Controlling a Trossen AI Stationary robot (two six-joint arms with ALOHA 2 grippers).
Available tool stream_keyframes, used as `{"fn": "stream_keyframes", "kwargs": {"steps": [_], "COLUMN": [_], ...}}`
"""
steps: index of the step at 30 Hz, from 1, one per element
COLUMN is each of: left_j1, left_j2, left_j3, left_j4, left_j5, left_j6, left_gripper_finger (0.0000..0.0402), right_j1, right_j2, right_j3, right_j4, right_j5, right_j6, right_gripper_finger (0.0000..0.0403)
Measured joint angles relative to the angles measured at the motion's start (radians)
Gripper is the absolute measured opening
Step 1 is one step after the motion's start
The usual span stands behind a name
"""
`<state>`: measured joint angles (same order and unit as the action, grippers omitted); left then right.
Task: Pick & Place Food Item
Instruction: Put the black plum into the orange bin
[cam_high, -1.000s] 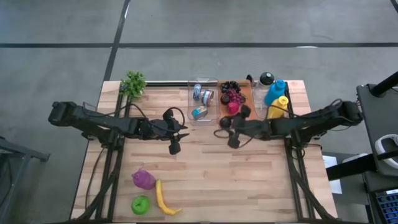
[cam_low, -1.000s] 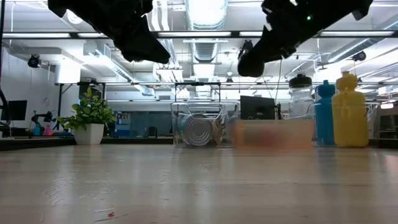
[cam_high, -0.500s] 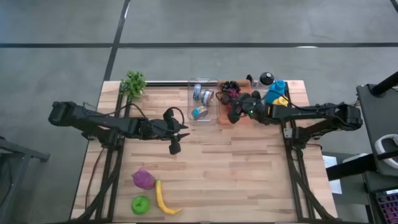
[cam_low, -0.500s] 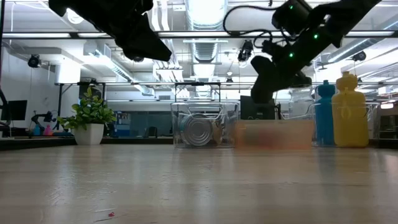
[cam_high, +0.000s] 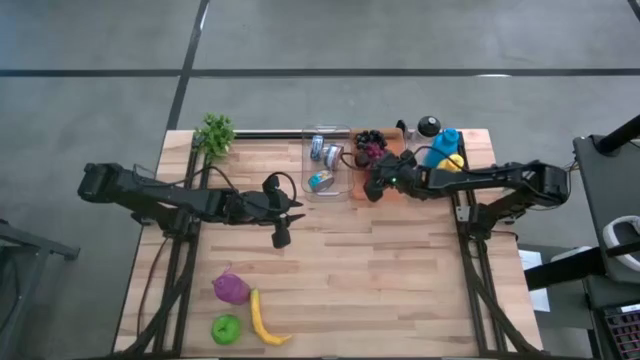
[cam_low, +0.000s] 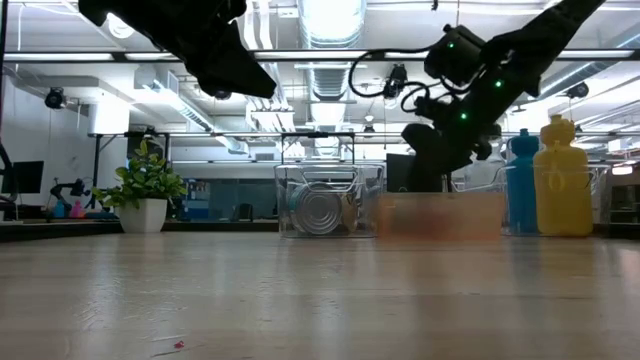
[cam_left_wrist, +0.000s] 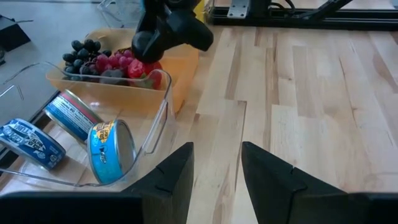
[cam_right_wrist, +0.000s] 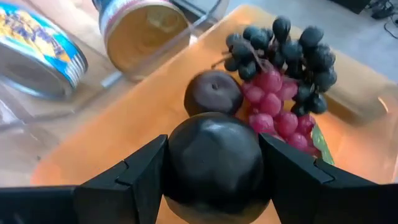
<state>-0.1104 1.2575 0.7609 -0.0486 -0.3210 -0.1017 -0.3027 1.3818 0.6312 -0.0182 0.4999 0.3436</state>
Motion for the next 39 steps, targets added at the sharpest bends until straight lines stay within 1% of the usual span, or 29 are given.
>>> {"fn": "stream_keyframes", "kwargs": {"steps": [7, 10, 18, 29, 33, 39], "left_j1": [0.000, 0.000, -0.001, -0.002, -0.002, -0.002], "left_j2": [0.000, 0.000, 0.000, 0.000, 0.000, 0.000], "left_j3": [0.000, 0.000, 0.000, 0.000, 0.000, 0.000], "left_j4": [0.000, 0.000, 0.000, 0.000, 0.000, 0.000], "left_j5": [0.000, 0.000, 0.000, 0.000, 0.000, 0.000], "left_j6": [0.000, 0.000, 0.000, 0.000, 0.000, 0.000], "left_gripper_finger": [0.0136, 0.0136, 0.0136, 0.0136, 0.0136, 0.0136], "right_j1": [0.000, 0.001, 0.001, 0.001, 0.001, 0.001], "right_j2": [-0.023, -0.045, -0.059, -0.059, -0.058, -0.058], "right_j3": [0.001, 0.003, 0.003, 0.003, 0.003, 0.003], "right_j4": [-0.047, -0.088, -0.147, -0.162, -0.162, -0.162], "right_j5": [0.001, 0.029, 0.055, 0.056, 0.053, 0.052], "right_j6": [0.002, 0.003, 0.005, -0.005, -0.006, -0.006], "right_gripper_finger": [0.0226, 0.0226, 0.0226, 0.0226, 0.0235, 0.0261]}}
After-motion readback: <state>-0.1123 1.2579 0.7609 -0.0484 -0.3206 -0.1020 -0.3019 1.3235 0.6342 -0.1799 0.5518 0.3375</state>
